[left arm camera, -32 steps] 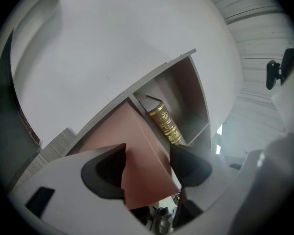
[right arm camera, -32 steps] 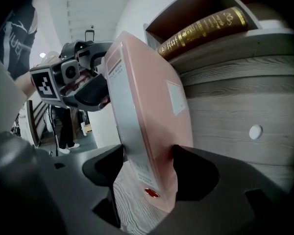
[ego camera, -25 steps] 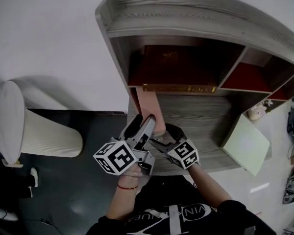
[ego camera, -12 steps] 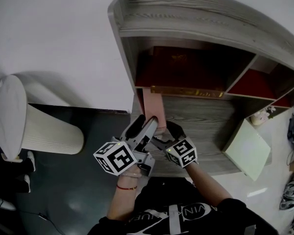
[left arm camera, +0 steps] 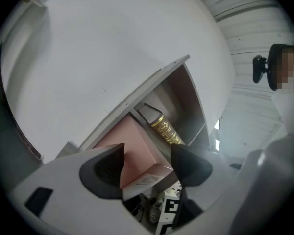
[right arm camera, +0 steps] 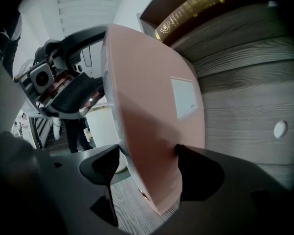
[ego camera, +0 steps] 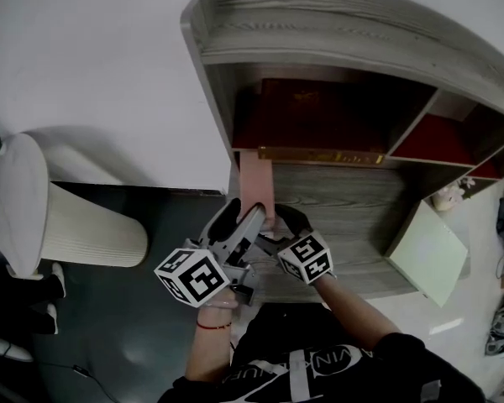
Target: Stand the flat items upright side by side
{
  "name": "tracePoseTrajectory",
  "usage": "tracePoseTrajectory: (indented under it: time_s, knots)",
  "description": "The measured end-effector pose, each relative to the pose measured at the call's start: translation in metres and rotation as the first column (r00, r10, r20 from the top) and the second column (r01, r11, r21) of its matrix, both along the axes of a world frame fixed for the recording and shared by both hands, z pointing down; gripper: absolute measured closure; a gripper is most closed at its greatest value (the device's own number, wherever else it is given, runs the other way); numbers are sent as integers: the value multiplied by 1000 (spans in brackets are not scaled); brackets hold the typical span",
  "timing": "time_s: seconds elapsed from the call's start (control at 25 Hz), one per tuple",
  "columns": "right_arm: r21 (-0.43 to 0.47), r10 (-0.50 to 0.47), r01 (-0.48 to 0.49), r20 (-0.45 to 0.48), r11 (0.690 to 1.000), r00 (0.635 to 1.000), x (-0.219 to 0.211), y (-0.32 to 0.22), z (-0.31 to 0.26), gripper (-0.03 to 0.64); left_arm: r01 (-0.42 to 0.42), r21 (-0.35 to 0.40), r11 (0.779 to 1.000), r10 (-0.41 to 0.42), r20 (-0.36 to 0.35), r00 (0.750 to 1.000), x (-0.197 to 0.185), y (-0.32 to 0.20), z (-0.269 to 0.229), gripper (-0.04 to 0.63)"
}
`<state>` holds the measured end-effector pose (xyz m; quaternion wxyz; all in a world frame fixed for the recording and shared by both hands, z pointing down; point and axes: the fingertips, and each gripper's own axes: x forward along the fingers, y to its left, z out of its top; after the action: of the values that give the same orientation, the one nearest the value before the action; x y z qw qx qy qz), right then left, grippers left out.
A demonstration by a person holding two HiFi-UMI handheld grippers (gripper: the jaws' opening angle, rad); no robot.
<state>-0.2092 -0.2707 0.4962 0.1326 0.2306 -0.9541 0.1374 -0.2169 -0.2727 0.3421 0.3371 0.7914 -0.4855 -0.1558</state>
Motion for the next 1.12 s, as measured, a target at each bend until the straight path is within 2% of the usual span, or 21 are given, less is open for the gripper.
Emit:
tracePoseTrajectory:
  time_s: [0.16,0.28,0.44,0.56,0.72,0.92,1.0,1.12]
  knots:
    - [-6,-17,17,0,1000,1000,-7,0,0,230,16,6,1000,-16,-34,999,-4,3,-3,306]
    - [-18,-18,18,4,1000,1000,-11,-1,-1,225,19,15,1000,-19,-8,1000,-3,4,-6,273]
    - [-15,-7,7,4,1000,1000,-13,-2,2,221,16,27,999,-18,68,997,-2,7,-6,267]
    - [-14,-6,6,7,1000,1000,-12,-3,1,216,7,57,998,-16,166,986,2,11,-10,267]
    - [-20,3,-3,-2,1000,1000,-5,-2,1,204,-31,127,991,-10,309,951,9,19,-22,265]
    - [21,28,-29,7,999,1000,8,6,-15,202,-66,175,982,-14,420,908,17,32,-34,242]
    - [43,40,-40,4,998,999,16,13,-20,201,-78,209,975,-23,445,895,22,41,-46,242]
    - [70,76,-76,17,995,997,33,23,-25,201,-147,264,953,21,429,903,40,56,-68,242]
